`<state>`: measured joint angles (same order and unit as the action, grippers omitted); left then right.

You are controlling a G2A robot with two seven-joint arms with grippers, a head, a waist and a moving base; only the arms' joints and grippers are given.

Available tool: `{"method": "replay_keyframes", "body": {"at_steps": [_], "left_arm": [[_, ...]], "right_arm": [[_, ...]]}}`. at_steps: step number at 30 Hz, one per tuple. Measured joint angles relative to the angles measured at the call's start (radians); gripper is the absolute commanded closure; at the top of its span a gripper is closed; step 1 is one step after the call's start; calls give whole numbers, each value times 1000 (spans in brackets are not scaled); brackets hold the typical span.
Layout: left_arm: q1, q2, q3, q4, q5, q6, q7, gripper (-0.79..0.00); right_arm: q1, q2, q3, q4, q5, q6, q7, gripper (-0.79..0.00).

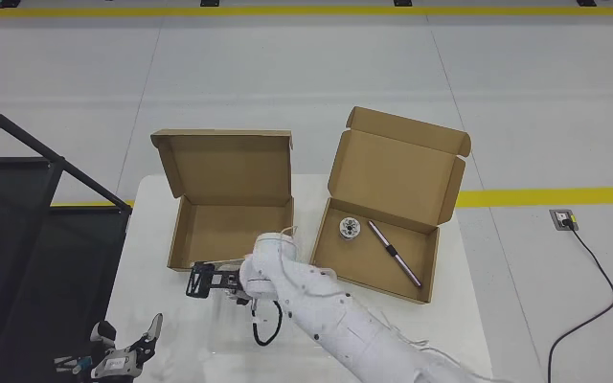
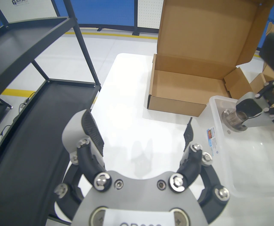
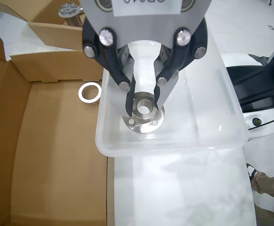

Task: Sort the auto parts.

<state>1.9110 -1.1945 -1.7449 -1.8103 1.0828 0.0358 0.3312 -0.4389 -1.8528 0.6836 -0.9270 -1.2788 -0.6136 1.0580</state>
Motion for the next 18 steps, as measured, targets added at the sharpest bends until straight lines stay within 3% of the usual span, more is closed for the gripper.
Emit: {"method": "replay_keyframes", "body": {"at_steps": [4,9,13,18], "left_arm": [[0,0,0,0,0,0,0,-785],[0,0,0,0,0,0,0,-785],[0,0,0,0,0,0,0,-785],[0,0,0,0,0,0,0,-785]], "right_arm": [[-106,55,92,-245,-31,-21,83,0],[-213,95,177,-460,-100,15,63,0],[-187,90,172,-409,-141,93,-5,0],[-69,52,119,-209,-153,227,-114,0]]}}
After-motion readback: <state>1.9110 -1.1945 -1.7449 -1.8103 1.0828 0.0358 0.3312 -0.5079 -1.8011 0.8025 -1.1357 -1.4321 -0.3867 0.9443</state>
